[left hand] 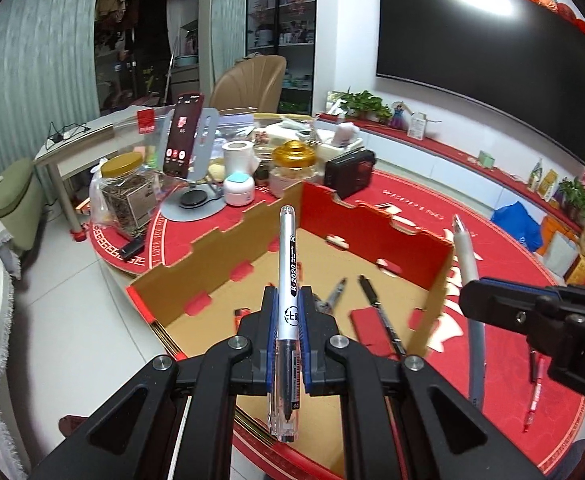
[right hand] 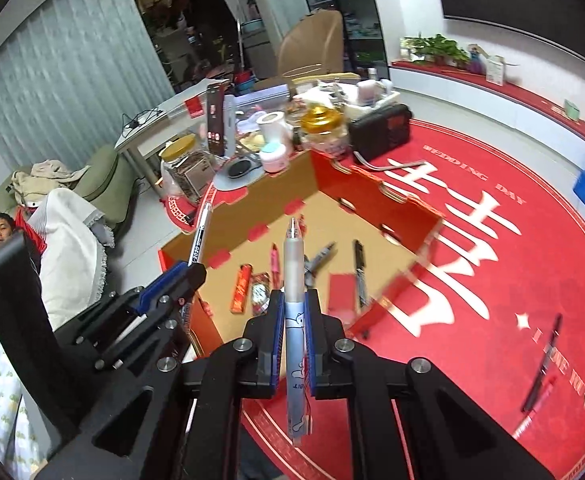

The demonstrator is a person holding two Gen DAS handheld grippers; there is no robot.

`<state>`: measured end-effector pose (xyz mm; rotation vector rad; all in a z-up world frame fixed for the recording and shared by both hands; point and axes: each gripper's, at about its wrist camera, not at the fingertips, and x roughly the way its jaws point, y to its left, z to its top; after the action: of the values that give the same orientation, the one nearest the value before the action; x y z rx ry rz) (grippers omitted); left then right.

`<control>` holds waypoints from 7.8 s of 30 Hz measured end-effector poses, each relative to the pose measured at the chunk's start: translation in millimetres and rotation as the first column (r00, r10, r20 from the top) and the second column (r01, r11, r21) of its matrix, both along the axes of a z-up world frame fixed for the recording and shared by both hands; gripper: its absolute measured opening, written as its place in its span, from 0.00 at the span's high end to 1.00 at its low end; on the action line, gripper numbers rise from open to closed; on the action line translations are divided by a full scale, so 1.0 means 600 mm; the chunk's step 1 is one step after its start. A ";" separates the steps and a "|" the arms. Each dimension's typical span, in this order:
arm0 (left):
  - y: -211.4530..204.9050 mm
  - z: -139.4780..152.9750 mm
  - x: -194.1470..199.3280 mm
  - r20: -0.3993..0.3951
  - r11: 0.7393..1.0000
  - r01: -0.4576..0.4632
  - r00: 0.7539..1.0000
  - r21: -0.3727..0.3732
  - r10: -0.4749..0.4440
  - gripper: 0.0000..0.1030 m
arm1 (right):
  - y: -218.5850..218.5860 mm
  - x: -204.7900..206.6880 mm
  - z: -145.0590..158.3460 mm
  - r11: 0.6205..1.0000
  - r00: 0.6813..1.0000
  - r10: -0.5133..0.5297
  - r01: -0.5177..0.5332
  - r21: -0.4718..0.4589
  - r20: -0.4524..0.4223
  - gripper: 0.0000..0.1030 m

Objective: Organize rigid objects
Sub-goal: 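Carry the silver marker and light blue pen over the cardboard box with both tools, then open both tools to drop the silver marker and blue pen into the box, then move both tools back to the black marker and red pen on the rug, then grasp the black marker with the left tool while the right tool grasps the red pen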

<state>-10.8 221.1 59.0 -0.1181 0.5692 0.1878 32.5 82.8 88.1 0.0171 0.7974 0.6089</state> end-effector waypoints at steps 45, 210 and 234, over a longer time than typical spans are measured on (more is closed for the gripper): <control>0.022 -0.059 0.106 -0.119 1.000 -0.017 0.993 -0.009 0.016 0.90 | 0.066 0.111 -0.057 0.999 0.998 0.015 -0.018 -0.046 -0.063 0.90; -0.533 -0.188 0.234 -0.310 0.793 0.609 0.757 0.018 -0.575 0.00 | -0.496 0.098 -0.239 0.911 0.958 -0.235 0.157 -0.383 -0.166 0.44; -0.552 -0.139 0.151 -0.292 0.732 0.681 0.695 -0.028 -0.657 0.91 | -0.505 0.010 -0.196 0.904 0.923 -0.358 0.305 -0.299 -0.142 0.89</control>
<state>79.7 -110.1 -24.6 0.2109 0.8579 -0.5054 38.6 -220.0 -29.8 -0.0392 1.0366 0.1684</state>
